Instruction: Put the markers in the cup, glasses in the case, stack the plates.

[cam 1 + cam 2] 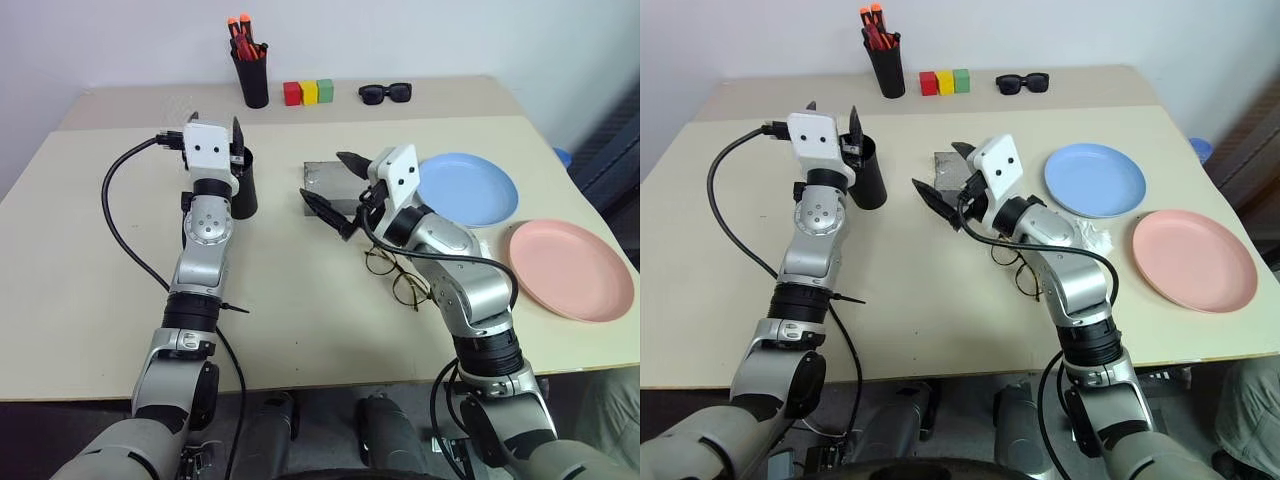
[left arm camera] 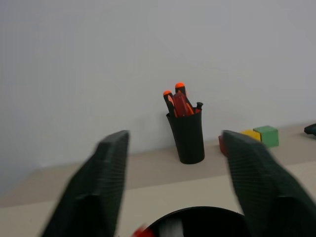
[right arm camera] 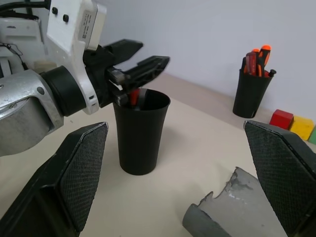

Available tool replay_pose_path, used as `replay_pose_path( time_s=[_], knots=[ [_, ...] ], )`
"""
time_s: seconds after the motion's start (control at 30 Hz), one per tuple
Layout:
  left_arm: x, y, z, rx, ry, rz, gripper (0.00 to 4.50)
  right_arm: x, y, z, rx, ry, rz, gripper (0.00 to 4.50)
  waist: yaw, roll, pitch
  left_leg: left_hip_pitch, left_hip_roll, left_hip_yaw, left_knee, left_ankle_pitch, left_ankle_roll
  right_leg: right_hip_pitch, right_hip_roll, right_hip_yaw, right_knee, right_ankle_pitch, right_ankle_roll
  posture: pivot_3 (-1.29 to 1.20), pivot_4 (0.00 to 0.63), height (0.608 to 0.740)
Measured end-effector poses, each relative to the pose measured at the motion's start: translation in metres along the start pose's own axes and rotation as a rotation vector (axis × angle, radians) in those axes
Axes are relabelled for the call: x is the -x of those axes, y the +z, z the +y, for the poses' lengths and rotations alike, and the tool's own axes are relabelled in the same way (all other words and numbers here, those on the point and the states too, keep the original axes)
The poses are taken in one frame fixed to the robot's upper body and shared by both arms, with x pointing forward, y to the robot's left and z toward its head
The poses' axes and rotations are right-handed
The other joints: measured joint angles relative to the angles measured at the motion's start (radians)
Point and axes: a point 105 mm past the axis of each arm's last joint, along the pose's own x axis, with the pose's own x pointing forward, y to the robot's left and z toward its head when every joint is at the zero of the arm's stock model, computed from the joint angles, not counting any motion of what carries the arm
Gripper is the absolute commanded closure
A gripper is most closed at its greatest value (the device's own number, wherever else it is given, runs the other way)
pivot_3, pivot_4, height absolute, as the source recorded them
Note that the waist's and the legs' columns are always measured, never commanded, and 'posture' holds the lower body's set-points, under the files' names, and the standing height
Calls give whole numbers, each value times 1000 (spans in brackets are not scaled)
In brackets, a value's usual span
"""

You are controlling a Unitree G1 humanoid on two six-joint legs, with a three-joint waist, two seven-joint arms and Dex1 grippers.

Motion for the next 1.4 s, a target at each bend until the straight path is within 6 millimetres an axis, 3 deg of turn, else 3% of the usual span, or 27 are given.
replay_pose_path(
  time_s=[0.27,0.4,0.47,0.6,0.7,0.9,1.07,1.2,1.3,1.4],
  knots=[
    [0,4,-10,57,-57,-5,499,3,-1,0,14,20,15,0,0,0,0,0,0,0,0,0,0,0,0,0,0,0,0,0,150,740],
    [0,31,-52,122,-393,-43,238,26,-15,-4,101,94,130,0,6,0,0,-1,0,0,1,0,0,2,0,-1,-2,0,0,0,150,740],
    [8,37,-78,63,-636,-6,238,43,-27,-12,128,112,212,0,2,0,0,0,-1,0,1,0,1,3,0,-1,-2,0,0,0,150,740],
    [25,13,-110,25,-917,206,238,63,-32,-25,164,111,287,0,-12,0,0,1,1,0,0,0,1,2,1,-1,-1,0,0,0,150,740],
    [31,-6,-121,33,-1033,338,238,73,-36,-27,174,114,333,0,-15,0,0,0,1,0,0,0,1,2,1,-1,-1,0,0,0,150,740],
    [20,-27,-136,23,-1121,481,238,97,-41,-19,168,111,411,0,3,0,1,0,0,0,2,-1,2,3,-1,-1,-3,-1,2,0,150,740],
    [34,-51,-149,-7,-1189,580,238,104,-39,-18,166,85,425,0,1,-1,1,-1,0,0,2,-1,2,3,-1,-1,-3,-1,2,0,150,740],
    [38,-55,-154,-16,-1224,600,238,109,-42,-16,151,68,441,0,3,-2,1,-1,0,0,2,-1,2,3,-1,-1,-3,-1,2,0,150,740],
    [38,-57,-155,-46,-1231,601,1090,111,-43,-14,149,66,442,0,2,-2,1,-1,0,0,2,-1,2,3,-1,-2,-3,-1,2,0,150,740],
    [38,-59,-154,-63,-1229,601,2585,115,-46,-15,141,57,452,0,3,-2,1,-1,0,0,2,-1,2,3,-1,-2,-3,-1,2,0,150,740]
  ],
)
